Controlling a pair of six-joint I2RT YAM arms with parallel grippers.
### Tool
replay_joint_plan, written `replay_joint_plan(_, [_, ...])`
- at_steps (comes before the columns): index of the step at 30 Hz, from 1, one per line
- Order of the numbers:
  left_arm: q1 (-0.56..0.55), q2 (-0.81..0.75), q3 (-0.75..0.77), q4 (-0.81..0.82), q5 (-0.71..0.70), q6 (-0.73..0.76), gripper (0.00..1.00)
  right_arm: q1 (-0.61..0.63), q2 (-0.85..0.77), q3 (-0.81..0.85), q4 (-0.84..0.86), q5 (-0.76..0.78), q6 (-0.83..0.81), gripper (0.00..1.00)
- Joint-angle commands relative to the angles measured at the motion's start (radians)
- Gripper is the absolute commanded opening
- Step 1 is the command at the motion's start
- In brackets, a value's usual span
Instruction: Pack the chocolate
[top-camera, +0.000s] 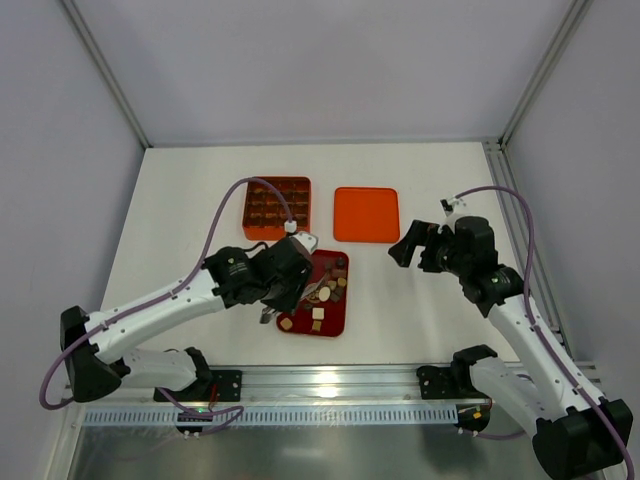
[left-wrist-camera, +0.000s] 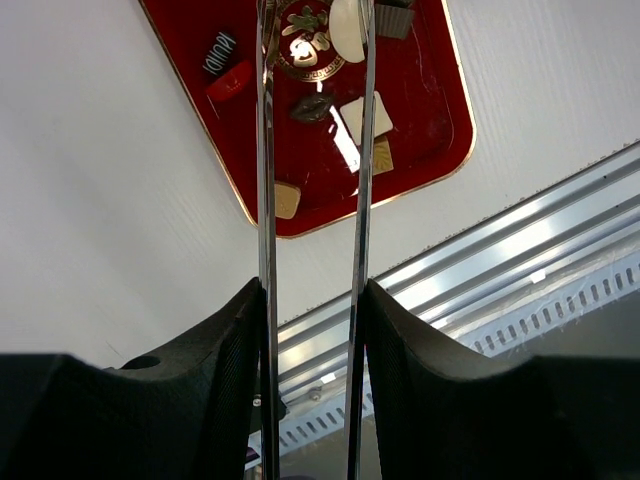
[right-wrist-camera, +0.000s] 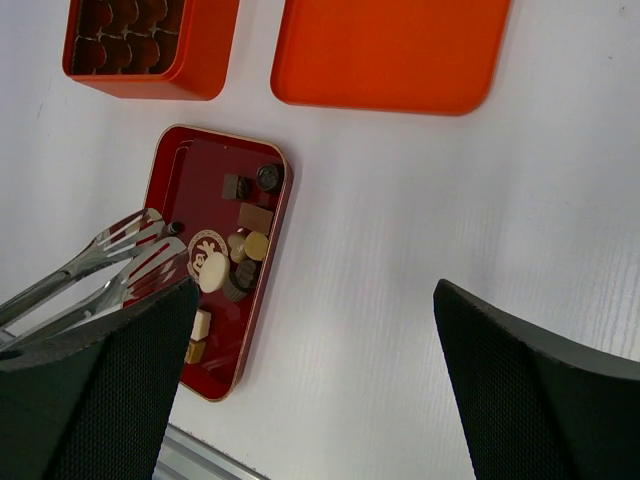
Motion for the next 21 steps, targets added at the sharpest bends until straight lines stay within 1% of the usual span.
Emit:
replay_joint_plan(1, [-0.026,0.009,-0.002,0.032,-0.004,-0.049,0.43,0.005,-0.026,0.007,0.000,0.017,-0.003,1.00])
replay_joint_plan(8, [-0.083,0.069,-0.003,0.039,-0.019,-0.064,0.43,0.007,-0.033,-0.004,-0.003,0.017,-0.005,1.00])
replay_joint_plan(21, [-0.106,0.126,0.004,0.032,-0.055,-0.073,0.43,0.007,-0.031,-0.018,0.010,0.013,0.000,1.00])
